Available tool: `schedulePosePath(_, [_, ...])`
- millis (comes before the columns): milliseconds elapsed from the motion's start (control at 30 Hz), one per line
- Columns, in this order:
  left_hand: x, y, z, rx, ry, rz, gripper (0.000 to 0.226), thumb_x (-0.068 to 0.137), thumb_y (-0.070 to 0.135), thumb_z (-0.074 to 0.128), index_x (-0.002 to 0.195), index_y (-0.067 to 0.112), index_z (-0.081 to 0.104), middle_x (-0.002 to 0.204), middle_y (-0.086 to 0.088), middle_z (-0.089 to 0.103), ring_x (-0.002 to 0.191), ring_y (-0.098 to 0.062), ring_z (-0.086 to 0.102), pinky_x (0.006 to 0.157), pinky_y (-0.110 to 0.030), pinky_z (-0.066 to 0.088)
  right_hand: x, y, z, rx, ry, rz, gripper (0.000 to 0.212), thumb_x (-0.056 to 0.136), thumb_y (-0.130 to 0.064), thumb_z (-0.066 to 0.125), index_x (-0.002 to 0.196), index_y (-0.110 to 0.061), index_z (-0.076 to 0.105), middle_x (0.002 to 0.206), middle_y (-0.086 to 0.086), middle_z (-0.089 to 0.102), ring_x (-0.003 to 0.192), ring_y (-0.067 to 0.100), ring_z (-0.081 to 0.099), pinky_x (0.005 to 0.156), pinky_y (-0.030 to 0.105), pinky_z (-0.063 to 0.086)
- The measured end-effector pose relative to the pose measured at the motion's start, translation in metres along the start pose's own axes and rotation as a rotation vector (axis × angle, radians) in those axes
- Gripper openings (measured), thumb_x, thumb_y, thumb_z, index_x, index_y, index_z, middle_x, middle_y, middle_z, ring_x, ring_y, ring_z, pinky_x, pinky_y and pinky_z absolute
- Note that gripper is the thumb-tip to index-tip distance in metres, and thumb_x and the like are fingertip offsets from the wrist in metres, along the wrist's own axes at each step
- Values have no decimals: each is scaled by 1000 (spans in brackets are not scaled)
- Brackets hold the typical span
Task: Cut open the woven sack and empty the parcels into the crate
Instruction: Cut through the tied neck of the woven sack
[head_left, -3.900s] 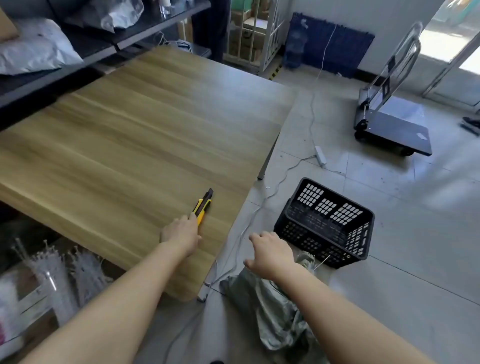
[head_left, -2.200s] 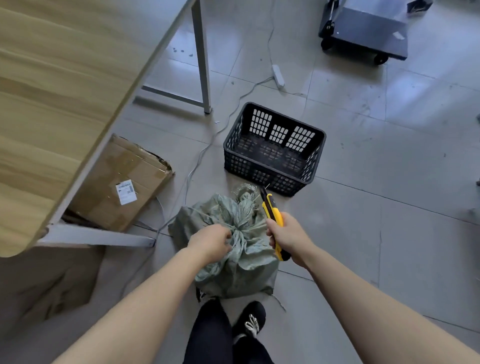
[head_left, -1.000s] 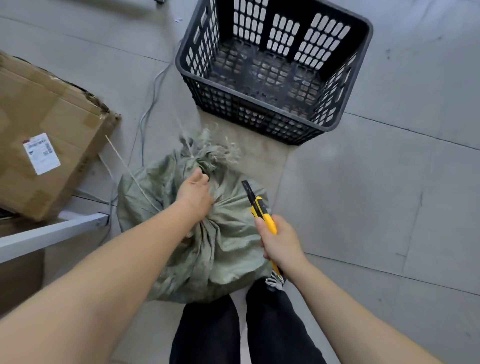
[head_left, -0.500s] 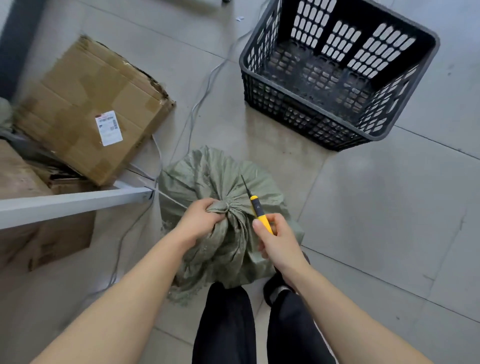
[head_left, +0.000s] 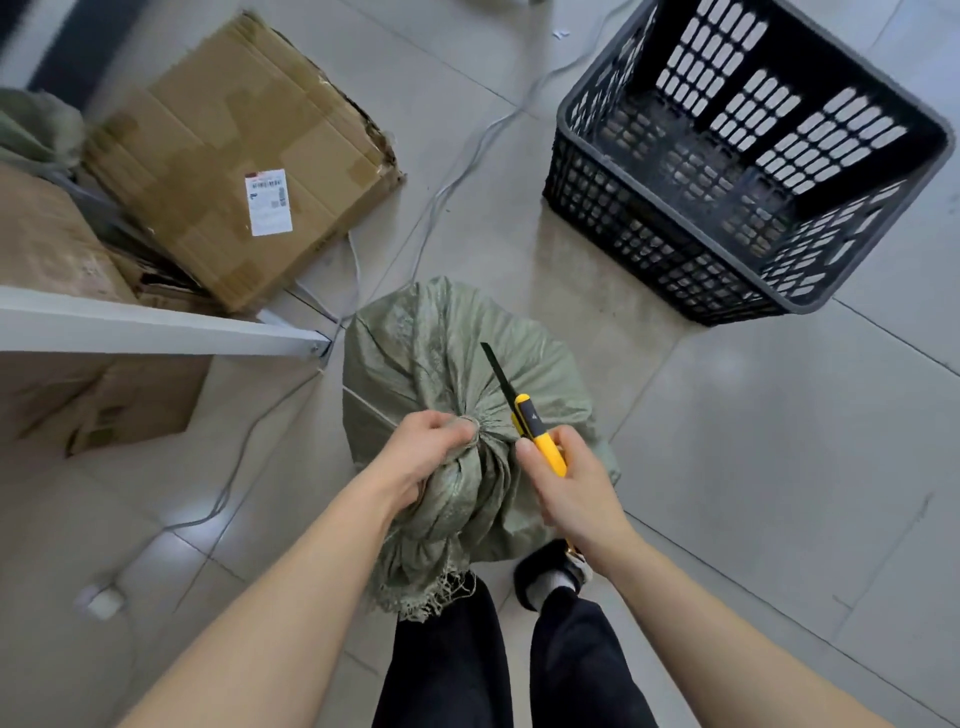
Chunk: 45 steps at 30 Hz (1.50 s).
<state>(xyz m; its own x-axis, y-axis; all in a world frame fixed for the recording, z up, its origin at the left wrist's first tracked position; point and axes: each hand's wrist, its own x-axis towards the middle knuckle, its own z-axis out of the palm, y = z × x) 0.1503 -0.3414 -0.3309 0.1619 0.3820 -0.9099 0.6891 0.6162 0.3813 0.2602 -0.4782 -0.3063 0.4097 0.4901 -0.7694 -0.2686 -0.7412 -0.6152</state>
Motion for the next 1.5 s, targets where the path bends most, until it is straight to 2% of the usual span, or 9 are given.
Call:
schedulePosePath(100, [4,-8,-1,-5,43,11,24,70,14,80,85,17,61,98,-13,68,89,-24,64,91,-37,50,1,2,-3,4,-12,-4,42,75,-62,58,70,-23,46,59,-2,47,56,18,45,60,40,44])
schedulePosePath(167, [5,-10,0,-6,43,9,30,62,15,83,82,17,60,91,-11,67,84,-23,62,88,-37,50,2,3,-4,-49,-12,-32,34,83,-53,55,72,-21,49,62,2,50,56,21,48,63,45,49])
schedulePosePath(333, [13,-17,0,202,22,77,29,63,25,83,73,23,56,85,-3,53,75,-17,49,66,-28,39,8,8,-4,-77,0,-26,18,83,-28,49,86,-10,49,66,7,48,58,23,47,62,48,50])
schedulePosePath(633, [21,-15,-14,334,-86,-9,35,66,43,80,73,18,58,77,-1,61,74,-18,53,70,-31,40,12,12,8,4,-23,78,19,79,-28,50,91,-14,53,71,5,50,62,22,46,62,39,44])
schedulePosePath(800, [18,-3,-14,349,-154,28,26,68,18,82,81,13,61,80,-3,62,77,-18,57,76,-31,46,16,12,16,-36,-16,12,19,94,-31,51,92,-13,50,70,8,52,58,23,49,62,47,51])
schedulePosePath(967, [16,8,-11,210,-28,268,34,63,-3,82,74,21,60,77,-1,63,73,-16,56,76,-30,47,21,8,21,-83,28,-14,25,92,-42,53,86,-18,48,65,3,48,61,23,50,68,50,52])
schedulePosePath(1133, [16,10,-7,21,-92,315,37,69,-13,72,80,20,59,79,-1,59,73,-11,52,72,-23,46,25,4,21,9,50,15,47,81,-71,41,78,-24,46,66,-7,48,63,17,45,66,40,43])
schedulePosePath(1300, [22,13,-5,-229,-88,237,47,73,-25,57,90,19,62,88,-3,62,78,-11,59,73,-16,52,12,7,13,-127,99,-88,19,93,-50,48,88,-32,52,66,-13,52,61,5,46,65,29,41])
schedulePosePath(1500, [27,16,4,-394,-75,162,40,78,-24,49,81,15,56,80,-2,58,71,-12,55,66,-21,50,-4,11,6,-486,248,-186,24,91,-50,52,101,-29,55,65,-11,50,66,17,50,63,33,41])
